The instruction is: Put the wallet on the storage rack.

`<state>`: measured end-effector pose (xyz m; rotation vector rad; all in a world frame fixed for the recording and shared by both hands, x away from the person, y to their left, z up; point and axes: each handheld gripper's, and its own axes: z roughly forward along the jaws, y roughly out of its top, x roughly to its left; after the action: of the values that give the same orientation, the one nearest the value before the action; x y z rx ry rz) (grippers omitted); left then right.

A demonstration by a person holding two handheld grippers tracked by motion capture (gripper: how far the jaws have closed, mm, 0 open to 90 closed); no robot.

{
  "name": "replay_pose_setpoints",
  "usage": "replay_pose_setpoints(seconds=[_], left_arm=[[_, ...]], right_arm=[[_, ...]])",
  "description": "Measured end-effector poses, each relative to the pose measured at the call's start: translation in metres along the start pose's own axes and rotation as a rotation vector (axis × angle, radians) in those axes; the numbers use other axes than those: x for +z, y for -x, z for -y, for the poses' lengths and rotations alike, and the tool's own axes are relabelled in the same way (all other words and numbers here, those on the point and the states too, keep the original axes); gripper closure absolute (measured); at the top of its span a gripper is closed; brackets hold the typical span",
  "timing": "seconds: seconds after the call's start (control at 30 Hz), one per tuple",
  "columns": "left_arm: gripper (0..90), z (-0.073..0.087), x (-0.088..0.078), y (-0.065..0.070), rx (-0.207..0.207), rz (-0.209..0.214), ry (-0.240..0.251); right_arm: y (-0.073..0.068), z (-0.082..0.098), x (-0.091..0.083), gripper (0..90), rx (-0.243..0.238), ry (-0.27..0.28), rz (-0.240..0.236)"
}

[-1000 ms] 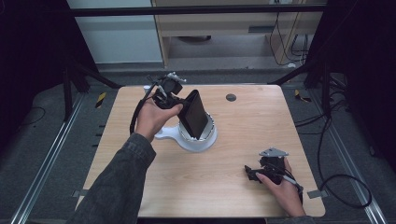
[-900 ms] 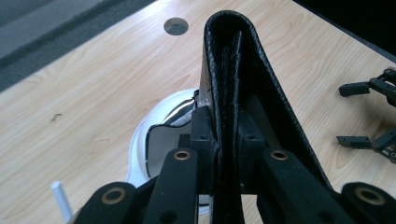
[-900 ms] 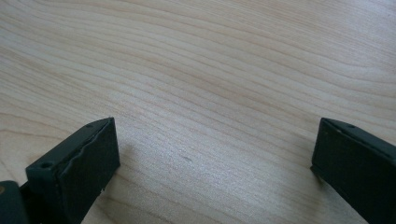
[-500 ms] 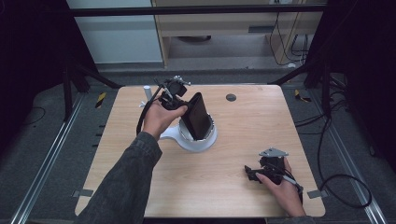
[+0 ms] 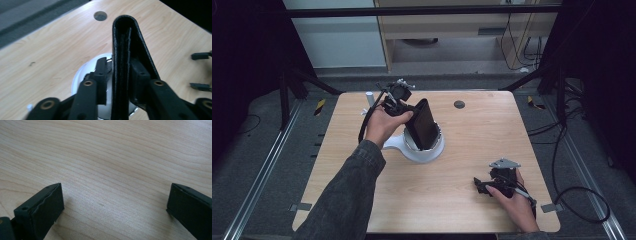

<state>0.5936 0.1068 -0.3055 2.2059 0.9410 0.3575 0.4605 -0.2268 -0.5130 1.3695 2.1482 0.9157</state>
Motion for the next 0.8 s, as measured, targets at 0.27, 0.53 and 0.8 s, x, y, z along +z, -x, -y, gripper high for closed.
replay_pose_setpoints(seconds=[0.27, 0.53, 0.8], left_arm=[[66.4, 0.0, -0.012, 0.001, 0.022, -0.035, 0.041], [63.9, 0.001, -0.024, 0.002, 0.043, -0.061, 0.08], [58.2, 0.003, -0.045, 0.007, 0.066, -0.083, 0.135]], right_arm=[[0.0, 0.0, 0.0, 1.0, 0.0, 0.0, 0.0], [0.0, 0.0, 0.0, 0.9, -0.001, 0.0, 0.0], [-0.001, 0.0, 0.0, 0.9, -0.001, -0.001, 0.0]])
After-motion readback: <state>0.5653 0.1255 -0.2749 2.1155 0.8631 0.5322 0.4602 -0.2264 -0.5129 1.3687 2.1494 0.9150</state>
